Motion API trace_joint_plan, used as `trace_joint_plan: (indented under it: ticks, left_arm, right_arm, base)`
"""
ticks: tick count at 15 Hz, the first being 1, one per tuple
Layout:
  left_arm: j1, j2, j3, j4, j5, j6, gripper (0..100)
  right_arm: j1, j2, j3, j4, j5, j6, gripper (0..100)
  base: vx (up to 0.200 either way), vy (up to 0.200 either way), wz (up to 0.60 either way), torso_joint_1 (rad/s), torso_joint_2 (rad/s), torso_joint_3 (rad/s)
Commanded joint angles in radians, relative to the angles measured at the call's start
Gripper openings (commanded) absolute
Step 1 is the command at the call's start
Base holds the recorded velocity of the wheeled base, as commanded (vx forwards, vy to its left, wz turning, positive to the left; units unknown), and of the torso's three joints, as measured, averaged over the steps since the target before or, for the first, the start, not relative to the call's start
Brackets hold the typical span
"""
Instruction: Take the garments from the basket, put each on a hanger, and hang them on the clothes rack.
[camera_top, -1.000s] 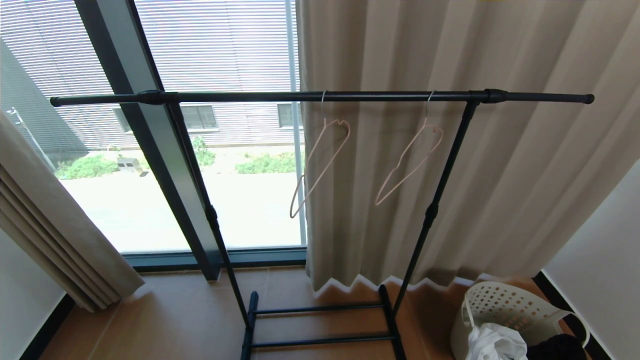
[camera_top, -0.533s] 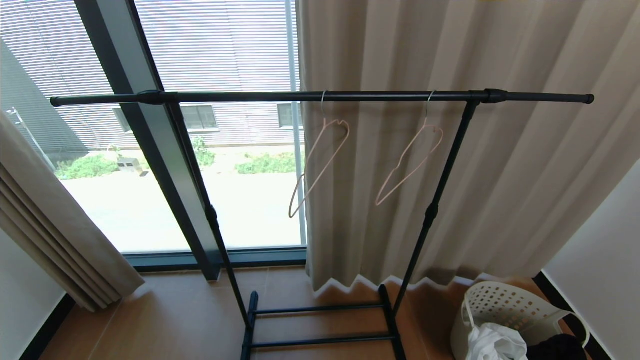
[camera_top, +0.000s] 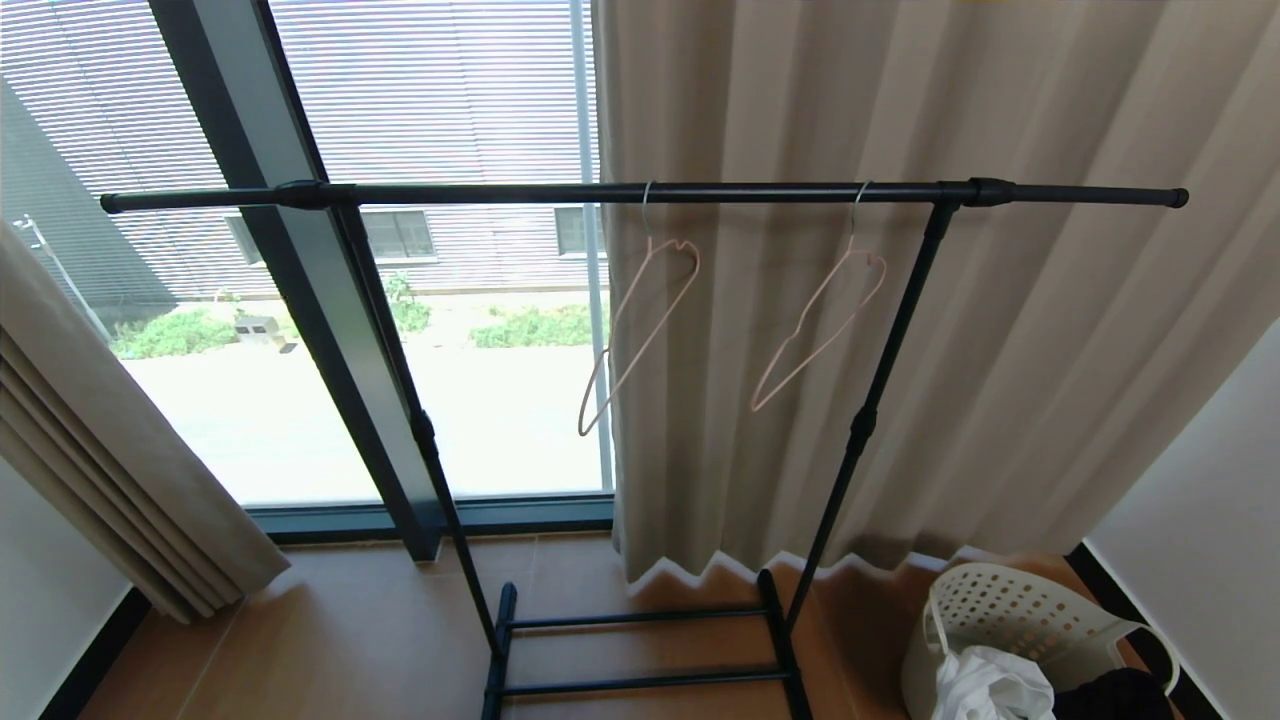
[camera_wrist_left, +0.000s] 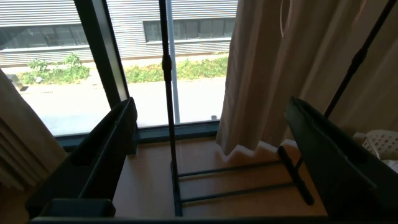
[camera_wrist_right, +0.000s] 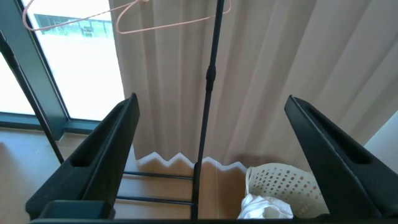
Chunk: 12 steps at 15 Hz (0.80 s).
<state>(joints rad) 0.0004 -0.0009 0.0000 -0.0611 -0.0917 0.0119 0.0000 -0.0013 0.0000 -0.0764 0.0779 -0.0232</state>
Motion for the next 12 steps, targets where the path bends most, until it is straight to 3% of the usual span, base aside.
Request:
trace_joint_plan:
  ticks: [1, 12]
  left_arm:
    - [0.0, 0.001, 0.0, 0.0, 0.0, 0.0, 100]
    - [0.001, 0.001, 0.0, 0.001, 0.01, 0.002, 100]
  right_arm:
    - [0.0, 0.001, 0.0, 0.0, 0.002, -0.004, 100]
    - [0.0, 0.001, 0.0, 0.0, 0.002, -0.006, 100]
  base:
    - [0.0, 0.0, 0.0, 0.0, 0.0, 0.0]
    - [0.0, 0.0, 0.0, 0.0, 0.0, 0.0]
